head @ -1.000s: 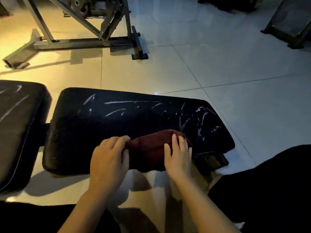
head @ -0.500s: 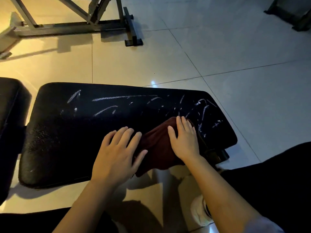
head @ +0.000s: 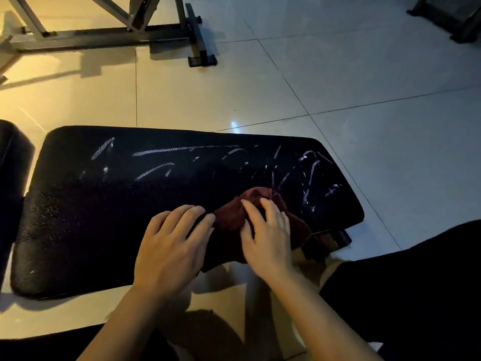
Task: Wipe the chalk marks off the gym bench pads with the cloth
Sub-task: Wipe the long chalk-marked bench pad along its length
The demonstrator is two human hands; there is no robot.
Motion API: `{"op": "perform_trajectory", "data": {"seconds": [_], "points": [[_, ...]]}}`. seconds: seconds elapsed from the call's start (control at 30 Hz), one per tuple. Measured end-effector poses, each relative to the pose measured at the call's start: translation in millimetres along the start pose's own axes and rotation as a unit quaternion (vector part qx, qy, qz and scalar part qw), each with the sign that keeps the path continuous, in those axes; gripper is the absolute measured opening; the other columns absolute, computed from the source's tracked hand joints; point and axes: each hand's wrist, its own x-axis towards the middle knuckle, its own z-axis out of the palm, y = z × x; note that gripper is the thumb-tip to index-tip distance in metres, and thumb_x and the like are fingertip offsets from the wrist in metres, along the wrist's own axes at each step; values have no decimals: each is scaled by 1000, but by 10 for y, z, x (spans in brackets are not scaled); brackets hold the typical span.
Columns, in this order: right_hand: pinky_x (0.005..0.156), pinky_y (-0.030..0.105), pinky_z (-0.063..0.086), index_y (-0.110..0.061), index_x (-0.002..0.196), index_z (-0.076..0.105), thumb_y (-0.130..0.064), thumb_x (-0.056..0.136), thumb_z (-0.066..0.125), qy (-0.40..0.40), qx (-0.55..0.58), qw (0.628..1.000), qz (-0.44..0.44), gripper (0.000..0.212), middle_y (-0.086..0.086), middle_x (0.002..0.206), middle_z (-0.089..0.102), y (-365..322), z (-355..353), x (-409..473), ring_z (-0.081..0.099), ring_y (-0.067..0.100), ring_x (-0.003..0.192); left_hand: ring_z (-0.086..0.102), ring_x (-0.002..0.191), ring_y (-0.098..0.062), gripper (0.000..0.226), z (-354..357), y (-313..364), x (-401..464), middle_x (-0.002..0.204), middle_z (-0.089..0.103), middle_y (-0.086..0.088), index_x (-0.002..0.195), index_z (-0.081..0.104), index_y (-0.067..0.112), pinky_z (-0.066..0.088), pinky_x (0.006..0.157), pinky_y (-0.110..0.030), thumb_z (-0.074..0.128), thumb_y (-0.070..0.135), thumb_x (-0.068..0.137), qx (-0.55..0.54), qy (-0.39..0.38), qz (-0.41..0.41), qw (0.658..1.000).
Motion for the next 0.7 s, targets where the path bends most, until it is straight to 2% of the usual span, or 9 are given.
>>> {"op": "perform_trajectory", "data": {"seconds": [0.1, 0.2, 0.3, 0.47, 0.57, 0.7], "points": [[118, 40, 8, -29, 145, 40, -45, 96, 23, 3, 11, 999, -47, 54, 7, 151, 36, -158, 56, -125, 27, 23, 145, 57, 108, -25, 33, -21, 17, 12, 114, 66, -7, 113, 67, 14, 39, 88, -38, 41, 28, 97, -25, 11, -30, 999], [118, 33, -2, -33, 152, 21, -51, 94, 9, -30, -9, 998, -48, 62, 1, 161, 18, -134, 5, -99, 9, 16, 149, 58, 108, -26, 34, -46, 19, 23, 115, 65, -7, 113, 67, 15, 39, 88, -39, 41, 30, 97, -29, 1, -20, 999], [120, 30, -2, -31, 155, 8, -42, 104, 19, -62, -18, 998, 20, 53, -1, 163, 5, 22, -77, 81, 0, 14, 150, 59, 110, -27, 39, -58, 12, 20, 117, 64, -7, 116, 67, 15, 40, 88, -40, 42, 37, 97, -26, -15, -8, 1000], [122, 35, 7, -23, 156, 11, -35, 105, 23, -53, -41, 987, 146, 53, 5, 163, 10, 365, -216, 453, 6, 20, 150, 55, 119, -28, 56, -62, 10, 27, 129, 60, -9, 129, 60, 16, 39, 91, -42, 37, 53, 95, -9, -84, -14, 996], [123, 36, 6, -20, 155, 15, -33, 105, 26, -49, -39, 991, 115, 53, 4, 163, 10, 227, -215, 232, 5, 18, 150, 53, 123, -29, 63, -49, 20, 35, 135, 56, -10, 135, 56, 16, 40, 94, -44, 36, 58, 93, 4, -122, -5, 993], [120, 30, -4, -26, 155, 11, -38, 104, 26, -63, -18, 997, 46, 54, -3, 163, 5, 59, -178, -105, -3, 11, 149, 54, 123, -30, 66, -33, 40, 74, 138, 54, -11, 138, 52, 17, 41, 93, -45, 34, 61, 92, 20, -162, 4, 987]]}}
